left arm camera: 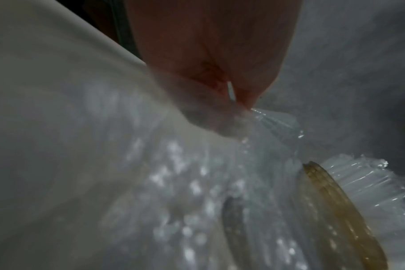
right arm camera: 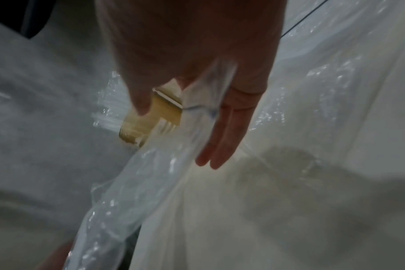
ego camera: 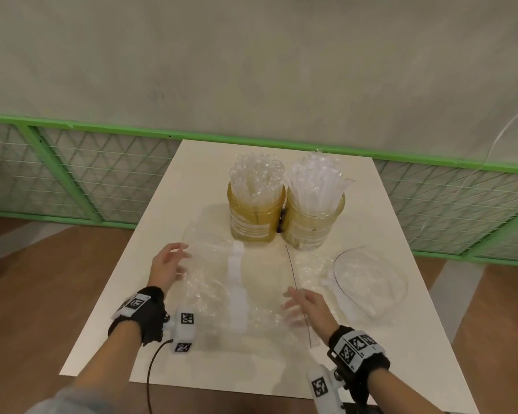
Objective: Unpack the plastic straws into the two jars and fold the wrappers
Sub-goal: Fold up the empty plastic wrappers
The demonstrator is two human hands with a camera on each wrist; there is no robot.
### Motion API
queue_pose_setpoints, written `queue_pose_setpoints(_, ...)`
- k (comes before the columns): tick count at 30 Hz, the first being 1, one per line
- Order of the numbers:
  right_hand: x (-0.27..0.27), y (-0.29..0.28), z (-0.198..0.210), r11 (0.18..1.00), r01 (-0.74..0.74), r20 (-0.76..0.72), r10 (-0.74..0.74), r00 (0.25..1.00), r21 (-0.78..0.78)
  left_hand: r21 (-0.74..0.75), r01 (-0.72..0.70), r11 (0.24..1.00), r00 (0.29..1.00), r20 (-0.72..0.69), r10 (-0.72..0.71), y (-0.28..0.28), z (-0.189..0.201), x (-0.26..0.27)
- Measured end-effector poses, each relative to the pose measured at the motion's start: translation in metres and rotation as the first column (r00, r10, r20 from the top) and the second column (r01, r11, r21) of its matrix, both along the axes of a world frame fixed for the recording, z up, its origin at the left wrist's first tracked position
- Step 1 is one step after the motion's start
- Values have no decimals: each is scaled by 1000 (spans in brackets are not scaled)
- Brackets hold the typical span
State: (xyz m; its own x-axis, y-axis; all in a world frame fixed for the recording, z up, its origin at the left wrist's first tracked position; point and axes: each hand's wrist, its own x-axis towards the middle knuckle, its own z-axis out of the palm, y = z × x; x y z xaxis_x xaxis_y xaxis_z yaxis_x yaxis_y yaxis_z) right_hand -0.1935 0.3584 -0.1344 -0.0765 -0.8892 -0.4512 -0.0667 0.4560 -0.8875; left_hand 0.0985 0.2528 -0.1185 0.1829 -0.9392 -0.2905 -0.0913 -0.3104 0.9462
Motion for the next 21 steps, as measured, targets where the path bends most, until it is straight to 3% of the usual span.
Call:
queue_pose_setpoints(3, -2, -9, 1, 990, 132, -56, -134, 989, -42, -18, -43, 999, 999, -14, 42, 7, -2, 4)
queue_pose_setpoints(6, -5, -6, 0, 978, 161, -148, -180, 972, -134, 73, -207, 976, 978, 29, 205, 11, -12, 5)
queue_pose_setpoints(9, -19, -1, 2, 946, 224, -189, -271, 944, -235, 156, -399, 903, 909, -62, 412, 12, -15, 6)
queue_pose_setpoints(10, -26, 0, 7, 936, 219, -203, -279, 939, -277, 134, -416, 900, 908, -2, 420, 10, -12, 6)
queue_pose_setpoints(11, -31, 0, 13, 932, 171, -226, -250, 942, -318, 65, -379, 923, 922, 112, 371, 7, -4, 3)
queue_pose_setpoints(13, -38, -3, 29, 933, -5, -296, -109, 949, -359, -204, -147, 968, 931, 301, 205, 3, 23, -16)
queue_pose_setpoints(15, -37, -10, 46, 906, -213, -385, 61, 921, -365, -394, 207, 895, 909, 415, -28, 5, 58, -47)
queue_pose_setpoints(17, -34, -18, 62, 836, -393, -480, 183, 858, -383, -358, 499, 789, 813, 508, -284, 8, 85, -78)
queue_pose_setpoints(18, -32, -21, 68, 795, -461, -528, 215, 822, -393, -311, 562, 766, 778, 512, -364, 8, 95, -89)
queue_pose_setpoints(21, -38, -28, 79, 753, -516, -581, 221, 783, -408, -335, 570, 750, 797, 447, -407, 1, 110, -99)
